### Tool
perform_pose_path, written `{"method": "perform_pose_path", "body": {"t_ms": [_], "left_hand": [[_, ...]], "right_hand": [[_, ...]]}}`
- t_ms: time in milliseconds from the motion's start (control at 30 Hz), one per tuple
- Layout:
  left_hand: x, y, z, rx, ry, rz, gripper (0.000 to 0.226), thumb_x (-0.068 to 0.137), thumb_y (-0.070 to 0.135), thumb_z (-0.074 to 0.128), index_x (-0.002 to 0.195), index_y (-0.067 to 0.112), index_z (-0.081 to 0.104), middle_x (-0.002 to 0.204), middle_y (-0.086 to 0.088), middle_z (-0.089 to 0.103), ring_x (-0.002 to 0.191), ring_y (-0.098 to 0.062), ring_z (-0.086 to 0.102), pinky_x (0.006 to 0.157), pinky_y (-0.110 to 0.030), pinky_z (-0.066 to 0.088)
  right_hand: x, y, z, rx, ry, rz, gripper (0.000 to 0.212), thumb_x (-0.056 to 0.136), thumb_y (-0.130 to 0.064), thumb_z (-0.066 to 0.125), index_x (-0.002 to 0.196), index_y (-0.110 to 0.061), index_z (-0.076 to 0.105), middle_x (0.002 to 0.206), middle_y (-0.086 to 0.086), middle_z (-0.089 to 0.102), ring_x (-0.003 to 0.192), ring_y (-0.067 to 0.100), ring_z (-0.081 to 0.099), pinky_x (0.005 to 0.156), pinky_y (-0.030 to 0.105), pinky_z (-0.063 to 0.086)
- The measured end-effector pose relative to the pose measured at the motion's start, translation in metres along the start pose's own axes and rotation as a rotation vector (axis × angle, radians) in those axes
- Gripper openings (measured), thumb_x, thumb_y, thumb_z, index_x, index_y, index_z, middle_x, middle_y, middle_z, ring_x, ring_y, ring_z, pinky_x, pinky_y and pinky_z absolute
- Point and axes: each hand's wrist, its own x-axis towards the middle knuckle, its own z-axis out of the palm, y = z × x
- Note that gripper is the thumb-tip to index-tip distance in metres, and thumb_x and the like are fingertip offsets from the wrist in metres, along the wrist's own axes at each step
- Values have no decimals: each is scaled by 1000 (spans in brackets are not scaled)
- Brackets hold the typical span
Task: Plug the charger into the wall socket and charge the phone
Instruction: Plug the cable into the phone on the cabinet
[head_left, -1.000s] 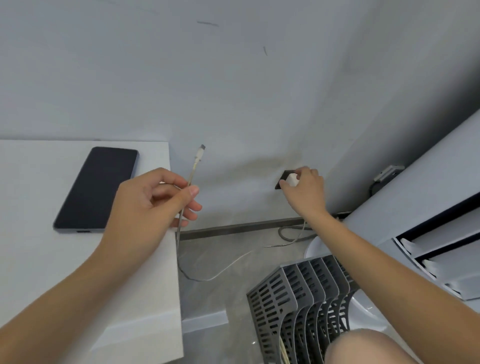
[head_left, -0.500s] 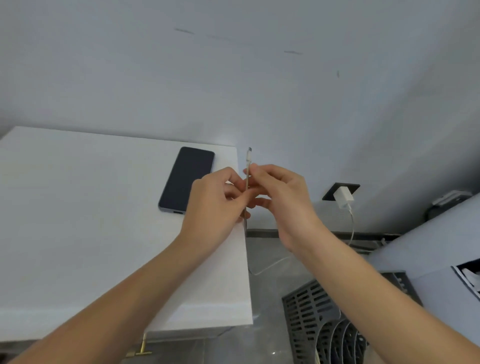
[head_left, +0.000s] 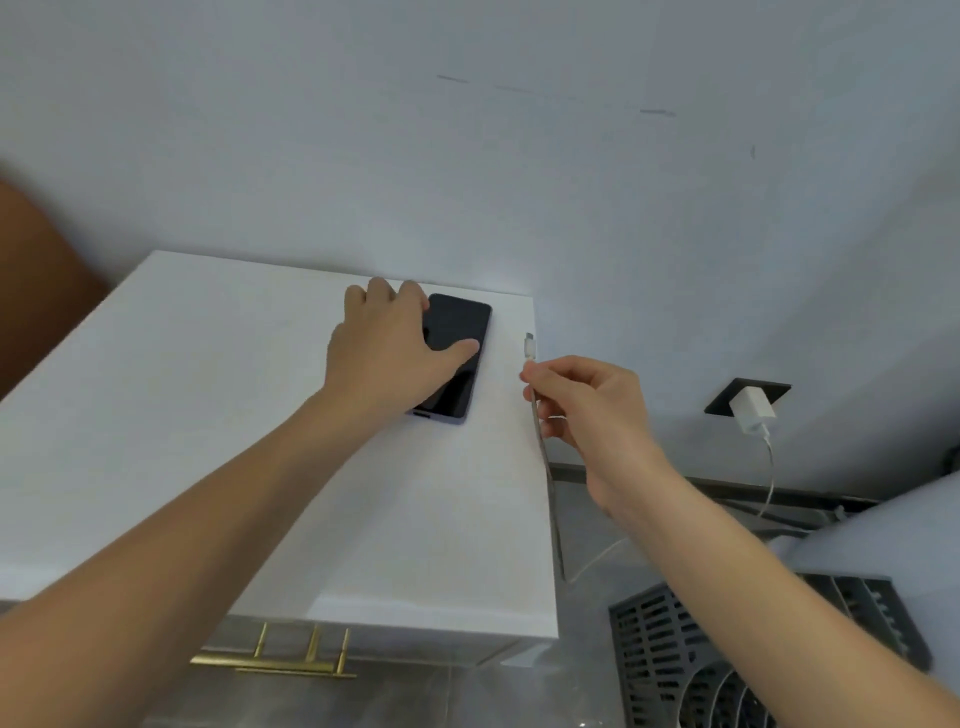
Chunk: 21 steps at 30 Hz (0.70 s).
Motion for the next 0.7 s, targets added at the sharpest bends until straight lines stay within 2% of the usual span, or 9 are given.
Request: {"method": "perform_pose_path", "body": {"t_ms": [67,233,333,400,500,633,700], "left_hand": [[9,0,2,130,-67,-50,88,79,78,63,136,12,51,137,-12,49,130,-34,43,81,-40,41],[25,17,4,233,-184,-109,115,68,92,61,144,8,45,148,-17,45,132,-38,49,82,-40,37],[29,27,4,255,-204,-96,103,71,84,67,137,8,49,137,-14,51,123,-35,56,78,-38,37],[30,31,2,236,-205,-94,90,75,77,70,131,8,51,115,-8,54,111,-31,56,76,-36,39],[31,31,1,196,-189,-104,76,74,72,72,111,11,46,82,1,43,92,-27,49,72,-34,39],[33,32,-2,137,-212,-134,74,70,69,70,110,13,43,80,1,49,85,-28,56,57,-31,35],[36,31,-5,112,-223,-133,75,70,70,67,115,16,41,84,0,53,88,-30,59,60,-32,40]], "right_hand": [[-1,0,2,-30,-13,-19,16,89,-13,79,82,1,79,67,6,69,56,16,53,53,27,48],[-3,0,9,-152,-64,-50,17,90,-17,79,79,-4,80,58,0,68,47,12,51,46,22,45],[-7,1,13,-180,-69,-61,17,90,-17,79,78,-4,80,58,2,68,46,12,49,44,23,43],[-9,0,13,-198,-62,-71,18,89,-18,79,77,-5,80,58,2,67,45,13,48,44,24,43],[-12,-1,12,-215,-53,-62,18,88,-18,80,74,-8,79,52,-4,65,42,12,46,42,24,41],[-18,1,14,-257,-67,-68,16,84,-16,82,70,-10,78,52,-5,64,38,4,47,44,20,38],[-22,2,17,-268,-68,-79,16,83,-14,81,69,-12,77,53,-4,65,38,1,49,44,16,38]]}}
